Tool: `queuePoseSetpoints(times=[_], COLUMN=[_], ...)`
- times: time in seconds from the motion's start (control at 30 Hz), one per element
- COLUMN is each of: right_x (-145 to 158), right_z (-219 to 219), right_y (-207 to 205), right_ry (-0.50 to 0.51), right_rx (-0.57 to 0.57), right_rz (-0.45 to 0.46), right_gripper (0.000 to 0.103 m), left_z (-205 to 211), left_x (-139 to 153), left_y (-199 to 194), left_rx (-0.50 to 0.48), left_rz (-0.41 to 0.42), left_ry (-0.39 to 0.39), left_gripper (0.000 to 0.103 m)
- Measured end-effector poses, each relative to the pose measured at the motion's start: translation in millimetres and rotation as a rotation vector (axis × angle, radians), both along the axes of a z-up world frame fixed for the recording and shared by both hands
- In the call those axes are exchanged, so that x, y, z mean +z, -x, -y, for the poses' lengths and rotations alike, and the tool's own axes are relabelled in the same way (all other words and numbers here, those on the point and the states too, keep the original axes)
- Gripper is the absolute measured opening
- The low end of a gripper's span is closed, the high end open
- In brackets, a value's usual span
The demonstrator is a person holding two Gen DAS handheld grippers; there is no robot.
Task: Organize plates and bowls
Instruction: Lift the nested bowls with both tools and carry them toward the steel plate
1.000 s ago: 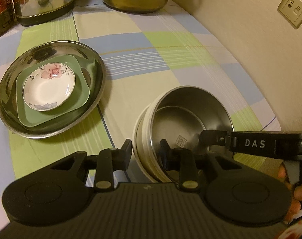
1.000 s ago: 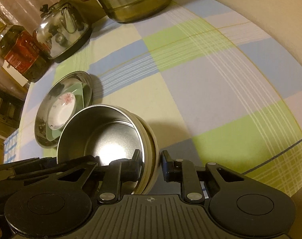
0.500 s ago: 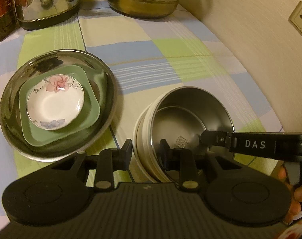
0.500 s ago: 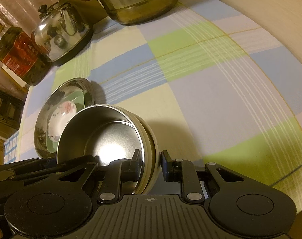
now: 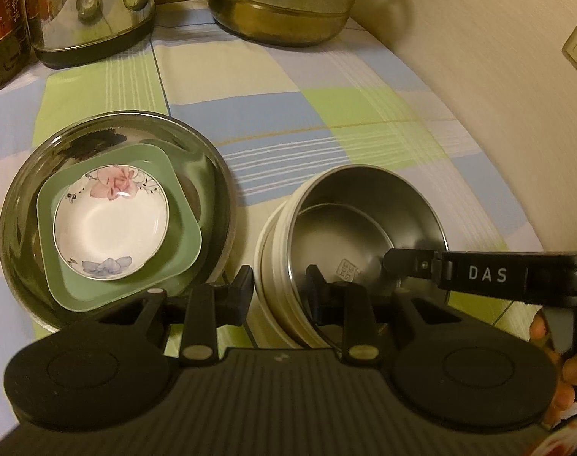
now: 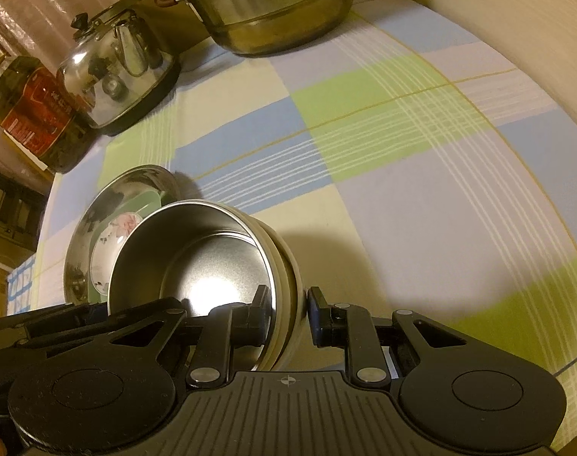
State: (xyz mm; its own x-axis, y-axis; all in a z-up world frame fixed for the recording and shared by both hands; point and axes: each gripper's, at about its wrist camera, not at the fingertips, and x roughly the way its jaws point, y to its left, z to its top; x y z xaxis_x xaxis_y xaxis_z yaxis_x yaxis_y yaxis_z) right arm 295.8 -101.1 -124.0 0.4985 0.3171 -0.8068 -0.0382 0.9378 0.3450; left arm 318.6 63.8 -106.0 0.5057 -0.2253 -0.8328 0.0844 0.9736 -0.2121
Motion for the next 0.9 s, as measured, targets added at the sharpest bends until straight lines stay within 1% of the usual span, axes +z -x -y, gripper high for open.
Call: queuePoseSetpoints(times=[0.13,0.3,0.43,0.63,0.9], right_x=[0,2,0,2,2], right_z=[-1,-10,-10,-11,-9], right_y=[3,10,14,15,15], right_ry=[0.011,0.062,0.029,0.023,0.030], right_rx=[-0.023,-0.065,-0.143,-0.151,-0.134], right_rz=[0.014,0.039,0.037,0.040,0.043], right_gripper=[0.022,0.022,0.021,0.018,0.018], left_z=[1,5,10,9,9], left_x=[1,2,3,4,4], left_y=[-1,0,1,1,0], left_rx=[0.003,0.011,0.005,-0.020,-0.019], left_rz=[0.009,0.028,0.042,0.048,0.040], left_ry=[-0.012,-0.052,-0.076,-0.079,-0.069], left_gripper=[0.026,0.026,0.023,0.022,0.022])
